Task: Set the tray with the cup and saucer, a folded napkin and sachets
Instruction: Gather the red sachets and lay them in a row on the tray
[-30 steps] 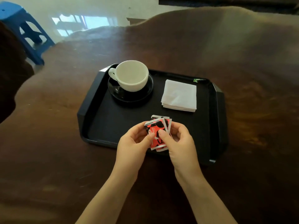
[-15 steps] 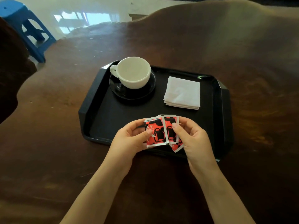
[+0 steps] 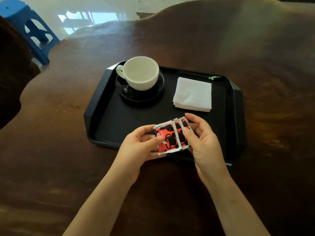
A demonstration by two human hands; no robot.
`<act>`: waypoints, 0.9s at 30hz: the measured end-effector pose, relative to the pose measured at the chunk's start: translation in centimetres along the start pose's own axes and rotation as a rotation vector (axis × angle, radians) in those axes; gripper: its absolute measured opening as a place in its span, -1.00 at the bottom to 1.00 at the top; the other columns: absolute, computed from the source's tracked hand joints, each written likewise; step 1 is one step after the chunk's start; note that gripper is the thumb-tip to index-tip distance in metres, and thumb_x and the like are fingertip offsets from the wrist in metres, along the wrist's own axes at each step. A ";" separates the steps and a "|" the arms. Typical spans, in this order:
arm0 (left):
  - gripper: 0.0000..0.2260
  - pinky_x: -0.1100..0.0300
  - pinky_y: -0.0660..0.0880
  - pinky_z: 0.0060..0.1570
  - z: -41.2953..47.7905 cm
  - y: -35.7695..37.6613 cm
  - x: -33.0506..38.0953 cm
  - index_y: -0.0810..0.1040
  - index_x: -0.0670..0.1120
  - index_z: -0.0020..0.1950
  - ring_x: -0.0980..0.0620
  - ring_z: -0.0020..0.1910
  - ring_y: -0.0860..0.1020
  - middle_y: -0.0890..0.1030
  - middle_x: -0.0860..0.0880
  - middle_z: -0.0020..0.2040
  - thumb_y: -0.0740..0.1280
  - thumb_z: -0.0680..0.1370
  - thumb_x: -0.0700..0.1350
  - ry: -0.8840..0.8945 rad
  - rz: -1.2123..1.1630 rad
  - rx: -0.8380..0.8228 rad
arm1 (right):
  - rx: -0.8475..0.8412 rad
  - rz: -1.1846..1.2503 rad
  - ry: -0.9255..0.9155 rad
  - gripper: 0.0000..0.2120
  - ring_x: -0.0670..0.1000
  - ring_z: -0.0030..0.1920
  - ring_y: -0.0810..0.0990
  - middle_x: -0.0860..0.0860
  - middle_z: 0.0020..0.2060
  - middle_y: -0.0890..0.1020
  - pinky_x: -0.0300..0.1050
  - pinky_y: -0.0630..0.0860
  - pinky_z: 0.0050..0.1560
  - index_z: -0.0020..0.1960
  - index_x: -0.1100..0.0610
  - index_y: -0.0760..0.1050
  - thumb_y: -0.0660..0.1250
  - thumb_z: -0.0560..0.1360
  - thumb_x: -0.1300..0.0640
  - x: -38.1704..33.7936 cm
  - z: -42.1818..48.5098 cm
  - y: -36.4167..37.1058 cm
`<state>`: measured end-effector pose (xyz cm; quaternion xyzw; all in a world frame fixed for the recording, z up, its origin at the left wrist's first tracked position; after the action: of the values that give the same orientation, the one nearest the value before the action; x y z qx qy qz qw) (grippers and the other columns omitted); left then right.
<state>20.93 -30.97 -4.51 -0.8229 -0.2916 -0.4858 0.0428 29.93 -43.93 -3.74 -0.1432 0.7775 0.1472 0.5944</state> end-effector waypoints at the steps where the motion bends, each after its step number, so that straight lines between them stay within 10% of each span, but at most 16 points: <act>1: -0.78 0.24 0.58 -0.35 -0.1 -0.2 0.1 0.54 -0.05 0.08 -0.01 -0.22 0.69 0.71 -0.07 -0.21 0.36 0.46 -0.25 -0.008 0.006 -0.001 | 0.003 -0.011 0.003 -0.69 -0.17 -0.03 0.64 -0.08 0.01 0.60 -0.25 0.61 -0.19 0.18 -0.13 0.44 0.26 0.53 0.20 0.1 -0.1 -0.1; 16: -0.77 0.22 0.60 -0.35 1.4 -1.5 0.2 0.50 -0.11 0.15 0.02 -0.25 0.68 0.69 -0.13 -0.15 0.31 0.51 -0.24 -0.104 0.182 0.021 | 0.092 -0.012 0.057 -0.76 -0.15 -0.12 0.67 -0.03 -0.07 0.63 -0.29 0.58 -0.32 0.01 -0.04 0.47 0.35 0.46 0.27 1.6 1.2 -0.5; 27: -0.74 0.02 0.61 -0.05 5.4 -2.2 0.8 0.47 -0.06 0.15 -0.02 -0.07 0.65 0.65 -0.07 -0.04 0.35 0.49 -0.24 -0.107 0.601 0.126 | 0.156 -0.586 0.006 -0.73 -0.23 -0.22 0.50 -0.16 -0.14 0.49 -0.52 0.40 -0.43 0.16 0.04 0.38 0.30 0.50 0.24 2.3 3.4 -0.4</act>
<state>24.19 -26.88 -7.14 -0.8924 -0.0664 -0.3882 0.2201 32.54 -43.02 -6.83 -0.3158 0.7138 -0.0909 0.6184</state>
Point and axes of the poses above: each hand's wrist, its own z-axis towards the middle knuckle, its own y-axis out of the palm, x = y × z, the point moved 8 cm from there along z, towards the middle knuckle
